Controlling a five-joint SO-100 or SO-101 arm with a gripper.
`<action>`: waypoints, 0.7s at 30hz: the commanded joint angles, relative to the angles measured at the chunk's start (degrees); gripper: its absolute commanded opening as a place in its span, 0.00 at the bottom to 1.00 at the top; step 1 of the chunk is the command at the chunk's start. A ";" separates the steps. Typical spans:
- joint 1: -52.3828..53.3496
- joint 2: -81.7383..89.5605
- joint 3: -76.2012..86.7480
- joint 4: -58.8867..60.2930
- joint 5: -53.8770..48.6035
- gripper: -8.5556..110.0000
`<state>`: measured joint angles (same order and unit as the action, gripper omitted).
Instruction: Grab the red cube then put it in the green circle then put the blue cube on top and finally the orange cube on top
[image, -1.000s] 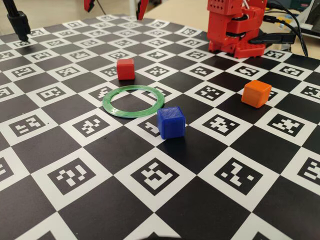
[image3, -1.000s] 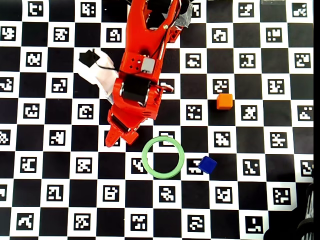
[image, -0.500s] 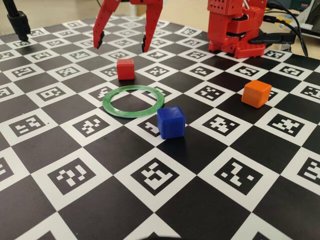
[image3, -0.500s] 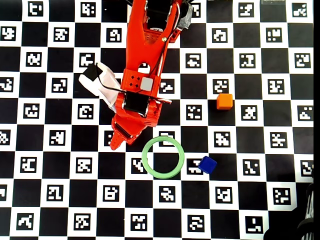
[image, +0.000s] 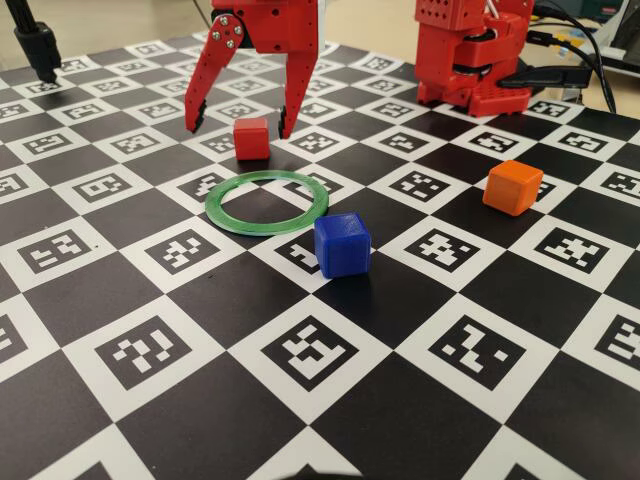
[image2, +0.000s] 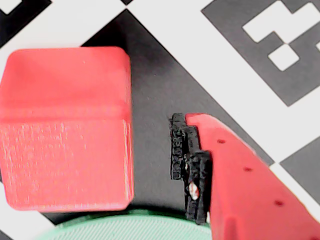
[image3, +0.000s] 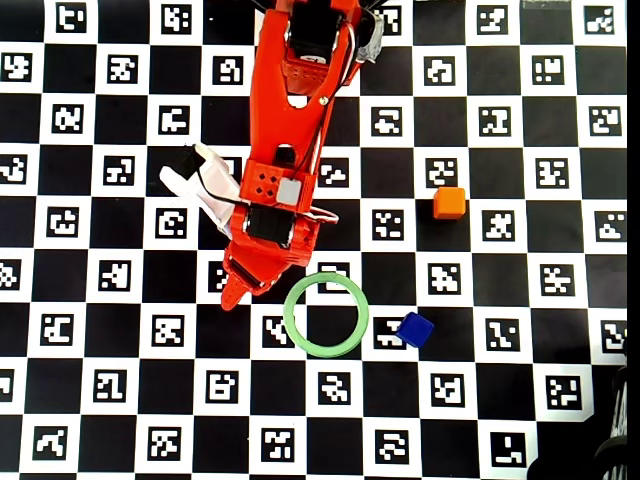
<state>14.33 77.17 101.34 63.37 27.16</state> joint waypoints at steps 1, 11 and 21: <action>-0.18 0.62 -0.26 -0.88 -0.18 0.47; -0.26 0.00 -0.09 -2.02 -0.70 0.45; -0.26 0.00 0.26 -2.46 -0.53 0.31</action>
<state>14.33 75.23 101.69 61.52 26.63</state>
